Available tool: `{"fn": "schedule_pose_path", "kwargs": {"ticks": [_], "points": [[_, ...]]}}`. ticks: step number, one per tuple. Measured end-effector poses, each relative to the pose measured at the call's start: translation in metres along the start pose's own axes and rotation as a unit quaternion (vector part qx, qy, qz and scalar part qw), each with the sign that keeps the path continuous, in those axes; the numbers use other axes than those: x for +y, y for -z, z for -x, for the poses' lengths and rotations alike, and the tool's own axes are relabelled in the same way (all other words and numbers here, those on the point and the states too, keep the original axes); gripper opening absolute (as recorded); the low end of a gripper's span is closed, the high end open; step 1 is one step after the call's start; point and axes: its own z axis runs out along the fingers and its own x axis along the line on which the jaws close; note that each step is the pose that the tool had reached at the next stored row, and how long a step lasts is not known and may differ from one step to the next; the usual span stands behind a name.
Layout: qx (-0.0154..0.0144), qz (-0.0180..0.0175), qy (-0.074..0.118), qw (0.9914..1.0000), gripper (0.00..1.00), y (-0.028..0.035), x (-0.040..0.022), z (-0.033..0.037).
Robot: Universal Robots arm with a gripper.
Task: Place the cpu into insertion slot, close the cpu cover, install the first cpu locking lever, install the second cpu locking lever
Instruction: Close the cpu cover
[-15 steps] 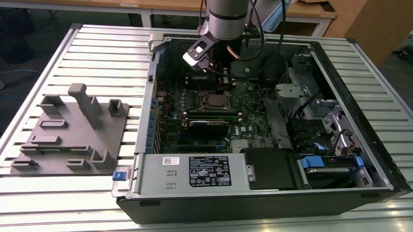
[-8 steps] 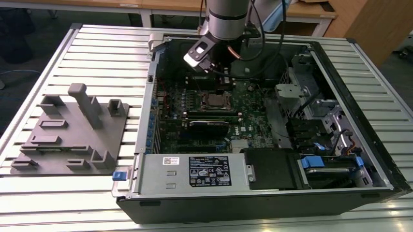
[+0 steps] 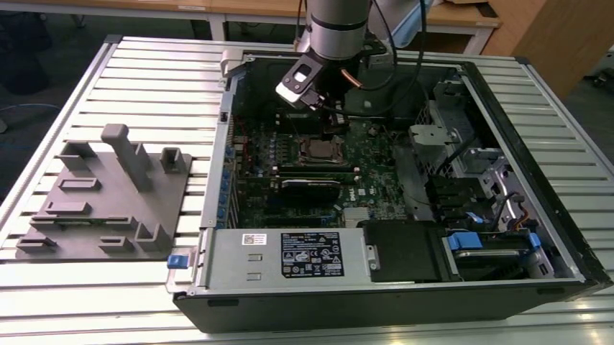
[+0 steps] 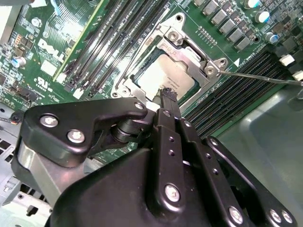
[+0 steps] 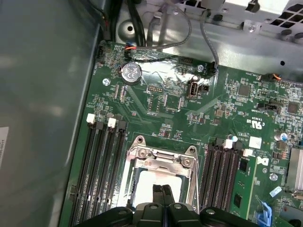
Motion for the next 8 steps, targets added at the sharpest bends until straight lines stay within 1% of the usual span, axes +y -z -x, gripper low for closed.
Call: {"fn": "schedule_pose_path", "kwargs": {"ticks": [5, 6, 8], "points": [[0.0000, 0.0000, 0.001, 1.00000, 0.10, 0.0000, 0.0000, 0.0000], [0.0001, 0.0001, 0.002, 1.00000, 0.10, 0.0000, 0.0000, 0.0000], [0.0005, 0.0005, 0.013, 0.99992, 0.10, 0.0000, 0.0000, 0.0000]]}}
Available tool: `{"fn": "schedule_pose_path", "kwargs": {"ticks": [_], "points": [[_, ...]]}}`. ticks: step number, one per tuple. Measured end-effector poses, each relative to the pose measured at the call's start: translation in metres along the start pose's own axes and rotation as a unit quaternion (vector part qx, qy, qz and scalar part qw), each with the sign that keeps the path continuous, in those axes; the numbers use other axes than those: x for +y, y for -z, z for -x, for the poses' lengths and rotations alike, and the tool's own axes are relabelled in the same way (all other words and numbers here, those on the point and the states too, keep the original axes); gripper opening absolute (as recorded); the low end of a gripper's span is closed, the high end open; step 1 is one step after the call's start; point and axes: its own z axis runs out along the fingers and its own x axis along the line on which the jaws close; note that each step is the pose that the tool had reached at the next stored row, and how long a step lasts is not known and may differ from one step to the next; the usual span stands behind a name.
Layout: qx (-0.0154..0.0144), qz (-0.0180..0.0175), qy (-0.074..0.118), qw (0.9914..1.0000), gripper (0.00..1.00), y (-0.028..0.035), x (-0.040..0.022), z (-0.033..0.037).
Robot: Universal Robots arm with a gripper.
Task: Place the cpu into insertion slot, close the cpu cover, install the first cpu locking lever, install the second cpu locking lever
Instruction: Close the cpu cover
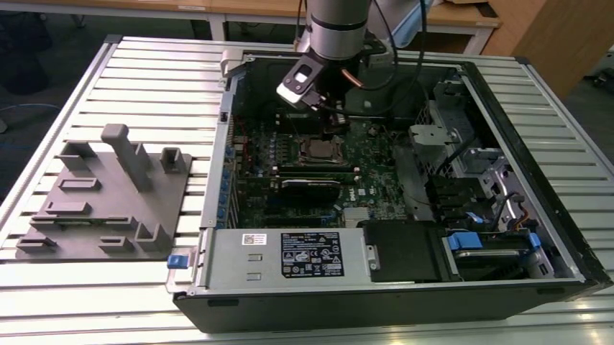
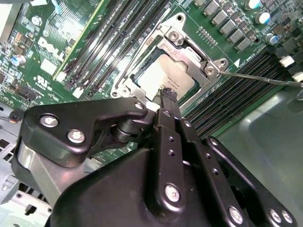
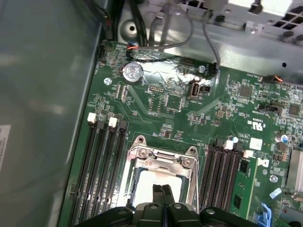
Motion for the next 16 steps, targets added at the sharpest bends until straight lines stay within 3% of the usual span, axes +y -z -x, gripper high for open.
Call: {"fn": "schedule_pose_path", "kwargs": {"ticks": [3, 7, 16], "points": [[0.0008, 0.0009, 0.020, 0.99979, 0.10, -0.0001, 0.0000, 0.0000], [0.0019, 0.0021, 0.048, 0.99885, 0.10, -0.0001, 0.0000, 0.0000], [0.0022, 0.0024, 0.054, 0.99854, 0.10, -0.0001, 0.0000, 0.0000]]}}
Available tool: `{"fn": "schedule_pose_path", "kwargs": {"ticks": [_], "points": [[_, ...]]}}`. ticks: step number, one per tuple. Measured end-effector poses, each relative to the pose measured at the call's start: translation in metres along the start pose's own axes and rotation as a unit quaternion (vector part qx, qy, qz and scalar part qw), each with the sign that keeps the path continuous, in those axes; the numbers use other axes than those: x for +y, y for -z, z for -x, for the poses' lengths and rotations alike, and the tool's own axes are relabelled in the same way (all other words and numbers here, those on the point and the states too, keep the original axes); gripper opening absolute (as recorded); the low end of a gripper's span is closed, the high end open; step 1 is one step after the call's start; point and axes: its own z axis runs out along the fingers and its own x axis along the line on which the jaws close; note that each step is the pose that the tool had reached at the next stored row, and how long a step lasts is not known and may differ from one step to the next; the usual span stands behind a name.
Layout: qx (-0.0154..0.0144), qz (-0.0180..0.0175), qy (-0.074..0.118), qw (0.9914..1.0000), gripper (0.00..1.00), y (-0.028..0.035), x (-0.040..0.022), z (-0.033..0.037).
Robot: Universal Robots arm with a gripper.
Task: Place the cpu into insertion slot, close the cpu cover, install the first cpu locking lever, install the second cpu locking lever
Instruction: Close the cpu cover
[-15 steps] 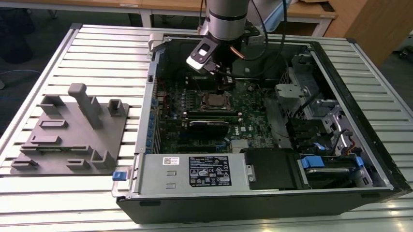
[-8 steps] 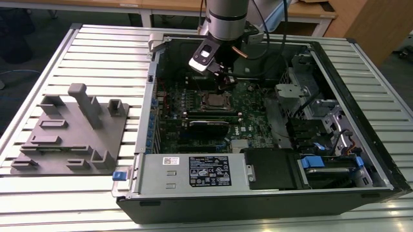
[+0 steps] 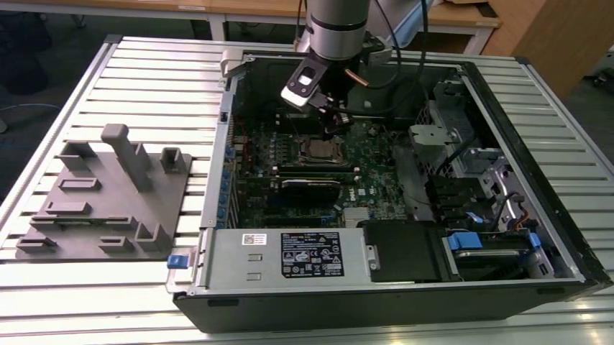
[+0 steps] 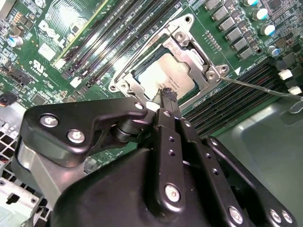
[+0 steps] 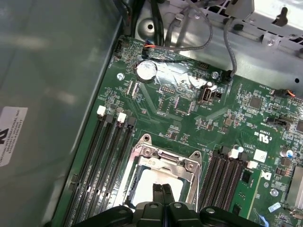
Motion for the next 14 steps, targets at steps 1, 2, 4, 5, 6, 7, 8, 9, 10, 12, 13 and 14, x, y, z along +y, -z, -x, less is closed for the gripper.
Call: {"fn": "schedule_pose_path", "kwargs": {"ticks": [1, 2, 4, 5, 6, 7, 8, 9, 10, 12, 13, 14], "points": [[0.0003, 0.0002, 0.003, 0.99999, 0.10, 0.0000, 0.0000, 0.0000], [0.0005, 0.0004, 0.008, 0.99997, 0.10, 0.0000, 0.0000, 0.0000], [0.0010, 0.0009, 0.018, 0.99984, 0.10, -0.0001, 0.0000, 0.0000], [0.0012, 0.0012, 0.024, 0.99972, 0.10, -0.0002, 0.0000, 0.0000], [0.0014, 0.0014, 0.029, 0.99957, 0.10, -0.0002, 0.0000, 0.0000], [0.0016, 0.0016, 0.035, 0.99940, 0.10, -0.0002, 0.0000, 0.0000], [0.0019, 0.0018, 0.040, 0.99920, 0.10, -0.0002, 0.0000, 0.0000], [0.0021, 0.0021, 0.045, 0.99898, 0.10, -0.0003, 0.0000, 0.0000], [0.0023, 0.0023, 0.050, 0.99872, 0.10, -0.0003, 0.0000, 0.0000], [0.0026, 0.0026, 0.059, 0.99826, 0.10, -0.0003, 0.0000, 0.0000], [0.0026, 0.0027, 0.059, 0.99823, 0.10, -0.0003, 0.0000, 0.0000], [0.0027, 0.0027, 0.059, 0.99823, 0.10, -0.0004, 0.0000, 0.0000]]}}
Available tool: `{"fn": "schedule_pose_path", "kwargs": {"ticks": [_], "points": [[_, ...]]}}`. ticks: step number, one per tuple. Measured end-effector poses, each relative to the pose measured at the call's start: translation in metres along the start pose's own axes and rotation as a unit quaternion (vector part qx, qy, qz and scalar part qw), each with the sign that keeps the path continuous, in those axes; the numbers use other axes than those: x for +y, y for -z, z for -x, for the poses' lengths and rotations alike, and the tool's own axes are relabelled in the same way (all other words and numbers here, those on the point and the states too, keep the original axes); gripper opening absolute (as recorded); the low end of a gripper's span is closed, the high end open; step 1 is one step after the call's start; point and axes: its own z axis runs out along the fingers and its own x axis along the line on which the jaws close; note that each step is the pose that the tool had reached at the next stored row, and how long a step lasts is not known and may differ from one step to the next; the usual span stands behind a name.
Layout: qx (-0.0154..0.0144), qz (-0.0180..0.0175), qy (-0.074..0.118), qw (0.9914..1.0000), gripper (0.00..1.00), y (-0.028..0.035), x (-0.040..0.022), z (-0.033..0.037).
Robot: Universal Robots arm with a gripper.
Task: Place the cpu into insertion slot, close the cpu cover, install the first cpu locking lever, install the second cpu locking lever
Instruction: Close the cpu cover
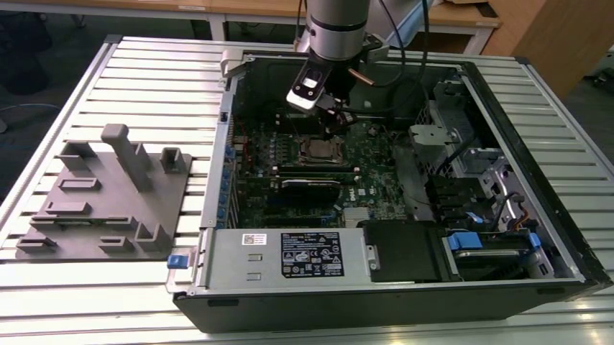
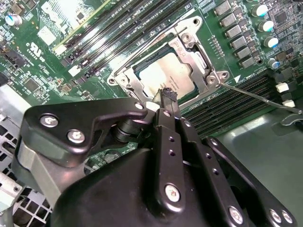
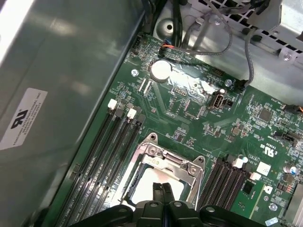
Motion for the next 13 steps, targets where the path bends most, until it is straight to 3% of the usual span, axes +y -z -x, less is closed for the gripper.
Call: {"fn": "schedule_pose_path", "kwargs": {"ticks": [8, 13], "points": [[0.0000, 0.0000, 0.002, 1.00000, 0.10, 0.0000, 0.0000, 0.0000], [0.0009, 0.0010, 0.024, 0.99972, 0.10, -0.0002, 0.0000, 0.0000]]}}
